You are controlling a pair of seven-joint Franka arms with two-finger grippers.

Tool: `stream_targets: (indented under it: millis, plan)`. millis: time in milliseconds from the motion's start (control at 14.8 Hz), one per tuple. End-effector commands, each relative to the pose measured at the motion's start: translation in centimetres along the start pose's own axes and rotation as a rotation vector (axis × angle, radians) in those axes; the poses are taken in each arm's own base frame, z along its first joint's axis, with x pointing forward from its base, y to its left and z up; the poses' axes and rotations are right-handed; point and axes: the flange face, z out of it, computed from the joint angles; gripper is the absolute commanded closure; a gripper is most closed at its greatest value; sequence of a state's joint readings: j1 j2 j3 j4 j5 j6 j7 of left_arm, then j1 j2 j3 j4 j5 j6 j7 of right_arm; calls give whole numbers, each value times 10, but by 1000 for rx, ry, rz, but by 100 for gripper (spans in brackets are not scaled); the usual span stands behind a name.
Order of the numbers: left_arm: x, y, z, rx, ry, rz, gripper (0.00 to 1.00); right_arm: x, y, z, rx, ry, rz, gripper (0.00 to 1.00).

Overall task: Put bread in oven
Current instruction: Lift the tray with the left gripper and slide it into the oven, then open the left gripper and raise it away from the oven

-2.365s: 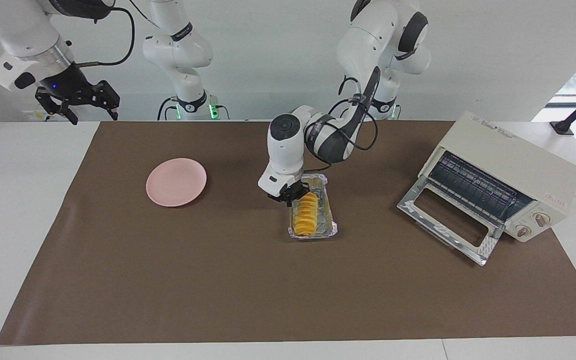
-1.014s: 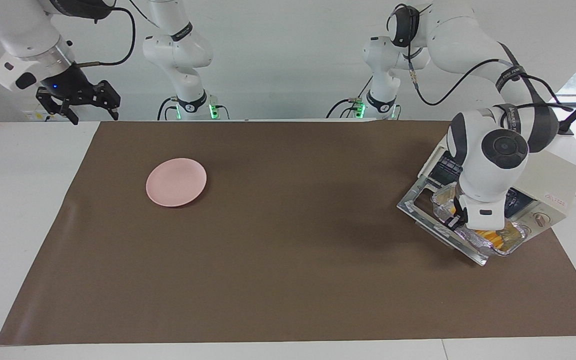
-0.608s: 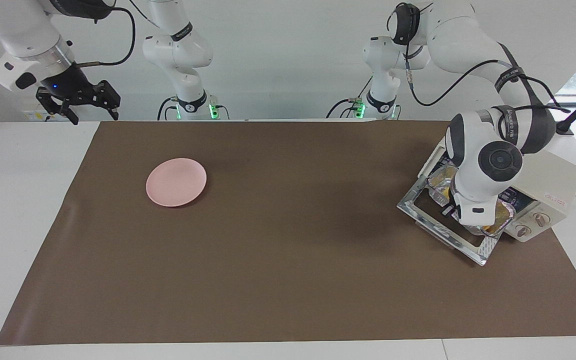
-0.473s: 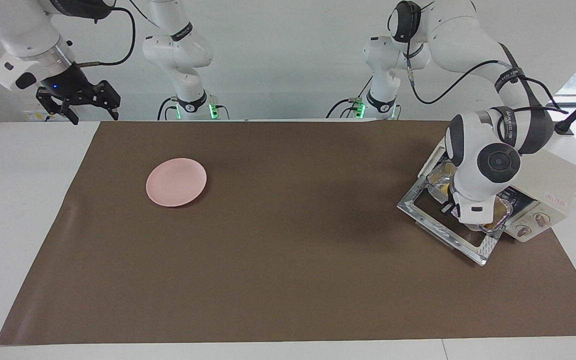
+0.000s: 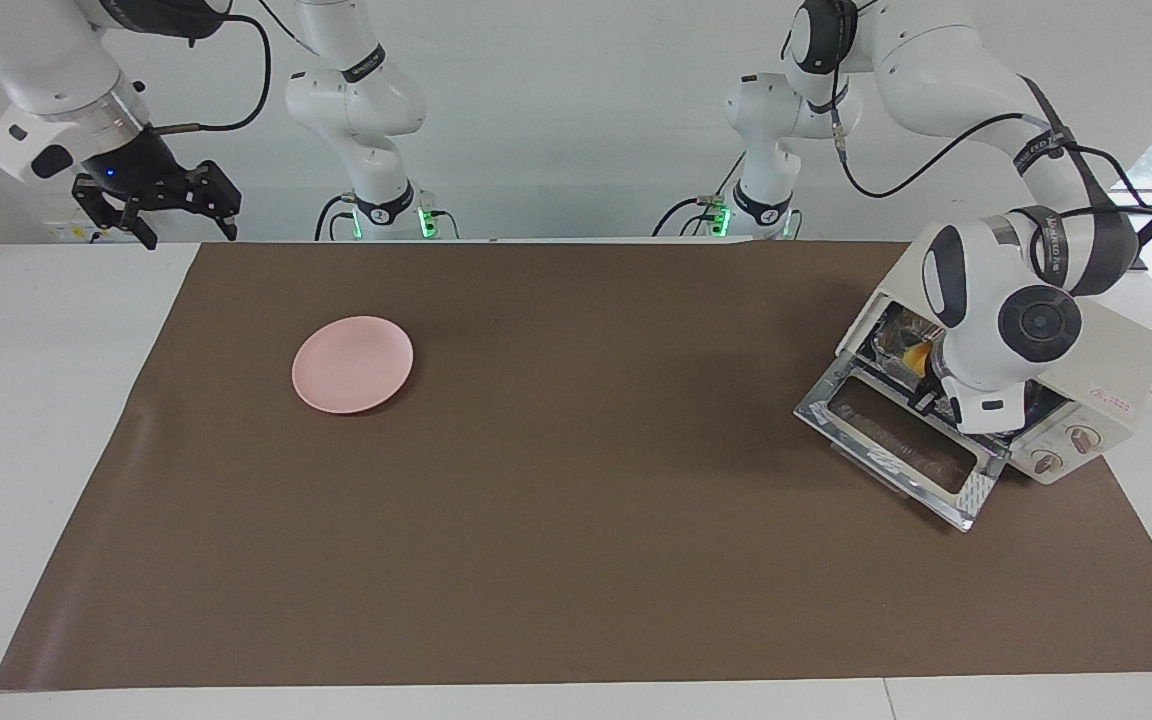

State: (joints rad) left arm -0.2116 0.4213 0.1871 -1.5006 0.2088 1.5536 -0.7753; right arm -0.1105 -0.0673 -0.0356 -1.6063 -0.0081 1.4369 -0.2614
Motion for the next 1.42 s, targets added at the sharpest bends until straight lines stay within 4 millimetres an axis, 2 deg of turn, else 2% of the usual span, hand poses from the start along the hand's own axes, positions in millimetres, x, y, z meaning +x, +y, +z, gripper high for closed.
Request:
stream_targets:
  millis: [0, 270, 338, 405, 473, 676, 743, 878, 946, 1081, 1216, 1284, 1351]
  plan:
    - [-7, -11, 2, 20, 0, -24, 100, -6, -1, -1, -6, -8, 3, 0]
    - [-1, -17, 4, 16, -3, -36, 100, -6, -1, -1, -6, -8, 3, 0]
    - [0, -17, 5, 13, 0, -26, 67, -6, -1, -1, -6, -7, 3, 0]
    - [1, -18, 5, 11, 0, -18, 4, -6, -1, -1, -6, -8, 3, 0]
    - [1, -17, 3, 6, 9, 2, 0, -6, -1, -1, -6, -8, 3, 0]
    - [3, -9, -10, -42, 76, 132, 0, -6, -1, -1, -6, -8, 3, 0]
    - [6, -9, -22, -64, 114, 148, 0, -6, -1, -1, -6, -8, 3, 0]
    - [13, -15, -62, -145, 195, 136, 0, -6, -1, -1, -6, -8, 3, 0]
    - [16, -21, -76, -159, 215, 131, 0, -6, -1, -1, -6, -8, 3, 0]
    - [10, -42, -114, -208, 252, 238, 0, -6, -1, -1, -6, -8, 3, 0]
    - [-11, -84, -148, -305, 229, 425, 0, -6, -1, -1, -6, -8, 3, 0]
    - [-16, -103, -157, -326, 216, 470, 0, -6, -1, -1, -6, -8, 3, 0]
    - [-25, -113, -163, -344, 201, 532, 0, -6, -1, -1, -6, -8, 3, 0]
